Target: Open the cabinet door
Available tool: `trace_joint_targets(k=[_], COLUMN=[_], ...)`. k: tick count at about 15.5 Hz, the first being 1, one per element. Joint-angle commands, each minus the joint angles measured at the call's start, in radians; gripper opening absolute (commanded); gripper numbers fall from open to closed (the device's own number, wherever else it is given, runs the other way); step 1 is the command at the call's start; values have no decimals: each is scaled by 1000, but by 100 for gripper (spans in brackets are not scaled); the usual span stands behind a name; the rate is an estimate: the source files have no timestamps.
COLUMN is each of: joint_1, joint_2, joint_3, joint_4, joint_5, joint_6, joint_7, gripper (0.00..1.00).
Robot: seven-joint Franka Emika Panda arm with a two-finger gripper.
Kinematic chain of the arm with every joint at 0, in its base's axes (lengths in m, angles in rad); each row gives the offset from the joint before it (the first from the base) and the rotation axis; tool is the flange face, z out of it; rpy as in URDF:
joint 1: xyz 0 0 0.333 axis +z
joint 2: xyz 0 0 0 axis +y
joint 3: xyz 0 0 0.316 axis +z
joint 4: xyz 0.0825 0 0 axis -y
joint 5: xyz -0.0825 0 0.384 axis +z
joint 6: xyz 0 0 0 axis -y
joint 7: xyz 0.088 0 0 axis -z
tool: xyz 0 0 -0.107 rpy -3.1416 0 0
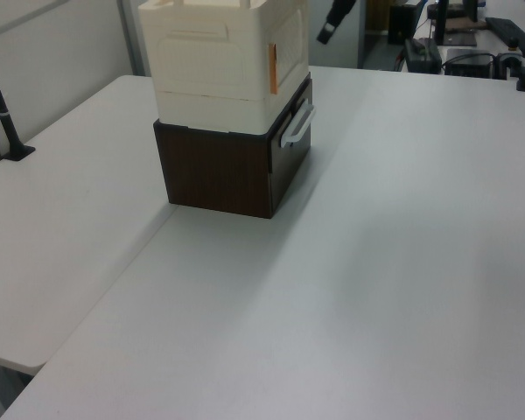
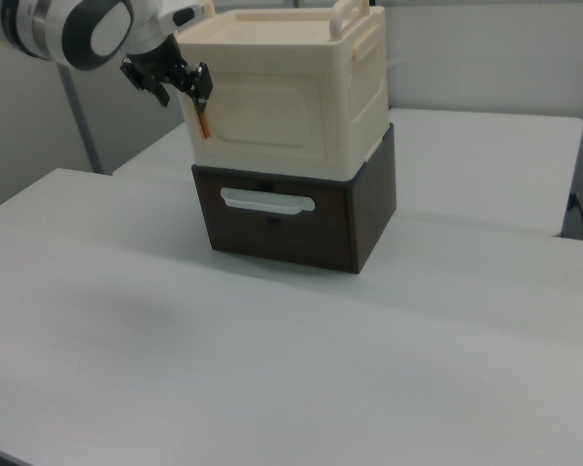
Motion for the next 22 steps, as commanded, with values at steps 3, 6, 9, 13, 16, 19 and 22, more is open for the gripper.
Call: trace_joint_targets(k=[3, 6, 9, 13, 16, 19, 22], joint_1=[43, 57, 59, 71, 71, 71, 62], joint_2=[90, 121, 142, 165, 167, 165, 161], joint_3=[-2, -2, -2, -2, -2, -2, -2], joint_4=[66, 81, 82, 82, 79, 78, 73], joint_5=[2, 1, 1, -1, -13, -15, -15], joint_6=[115, 182, 218, 282, 305, 305, 304], joint_7=[74, 86, 98, 107, 112, 112, 111], gripper=[68, 60, 50, 48, 25, 4, 0])
